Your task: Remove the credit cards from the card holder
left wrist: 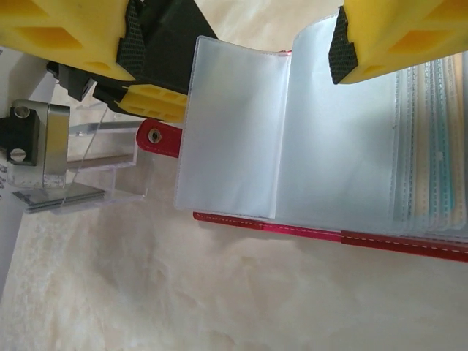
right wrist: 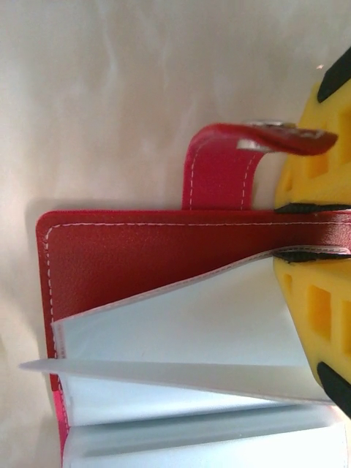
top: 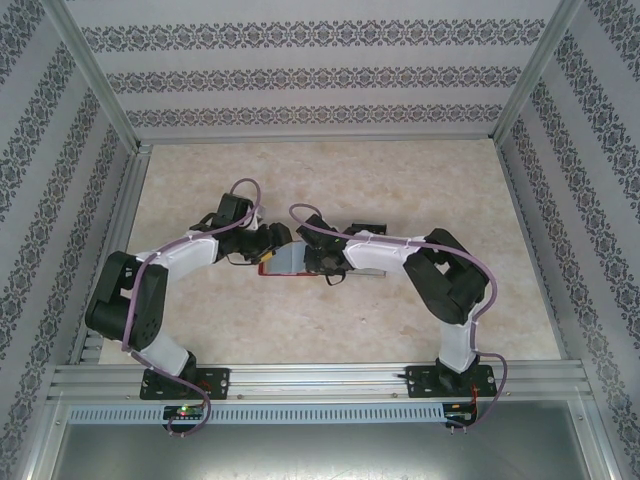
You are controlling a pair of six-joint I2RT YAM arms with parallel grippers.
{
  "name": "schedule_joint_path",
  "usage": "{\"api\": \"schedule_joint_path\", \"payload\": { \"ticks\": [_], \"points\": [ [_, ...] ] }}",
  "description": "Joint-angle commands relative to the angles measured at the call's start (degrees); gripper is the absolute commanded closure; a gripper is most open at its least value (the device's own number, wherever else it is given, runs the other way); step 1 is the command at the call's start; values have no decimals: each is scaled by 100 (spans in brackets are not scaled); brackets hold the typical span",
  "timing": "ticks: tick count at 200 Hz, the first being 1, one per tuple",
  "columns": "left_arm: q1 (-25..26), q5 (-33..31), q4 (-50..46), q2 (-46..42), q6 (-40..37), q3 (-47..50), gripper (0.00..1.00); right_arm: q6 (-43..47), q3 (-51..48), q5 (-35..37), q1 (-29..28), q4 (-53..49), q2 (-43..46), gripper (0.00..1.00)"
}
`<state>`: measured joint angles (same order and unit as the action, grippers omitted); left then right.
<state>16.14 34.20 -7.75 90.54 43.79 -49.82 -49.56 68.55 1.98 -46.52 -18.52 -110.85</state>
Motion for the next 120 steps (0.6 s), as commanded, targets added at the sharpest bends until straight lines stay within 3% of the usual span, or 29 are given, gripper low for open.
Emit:
{"api": "schedule_joint_path", "payload": {
  "ticks": [1, 30, 120],
  "points": [
    [-276, -241, -401, -321, -272, 163, 30, 65, 255, -473, -206, 299, -442, 75],
    [-520, -343, -601, -444, -397, 312, 29, 67, 451, -505, -278, 254, -578, 75],
    [-524, -94, -342, -28, -327, 378, 29, 43, 396, -470, -319, 260, -553, 75]
  ]
}}
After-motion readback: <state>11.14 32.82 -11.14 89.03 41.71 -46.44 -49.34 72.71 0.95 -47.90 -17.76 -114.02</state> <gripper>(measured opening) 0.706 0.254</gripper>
